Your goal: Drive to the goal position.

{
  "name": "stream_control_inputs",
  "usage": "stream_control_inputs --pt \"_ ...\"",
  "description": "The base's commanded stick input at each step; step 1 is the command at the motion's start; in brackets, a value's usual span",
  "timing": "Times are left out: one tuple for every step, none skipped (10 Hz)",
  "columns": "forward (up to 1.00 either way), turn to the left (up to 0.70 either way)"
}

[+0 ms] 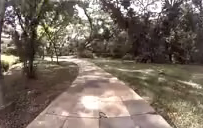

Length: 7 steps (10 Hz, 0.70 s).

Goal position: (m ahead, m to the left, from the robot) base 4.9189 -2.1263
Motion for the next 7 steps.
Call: stream_control_inputs --pt "0.45 0.27" --pt "0.45 0.27" --pt "0.45 0.0" --pt "0.45 0.0" --pt "0.45 0.0" --pt "0.45 0.0" --pt "0.45 0.0"
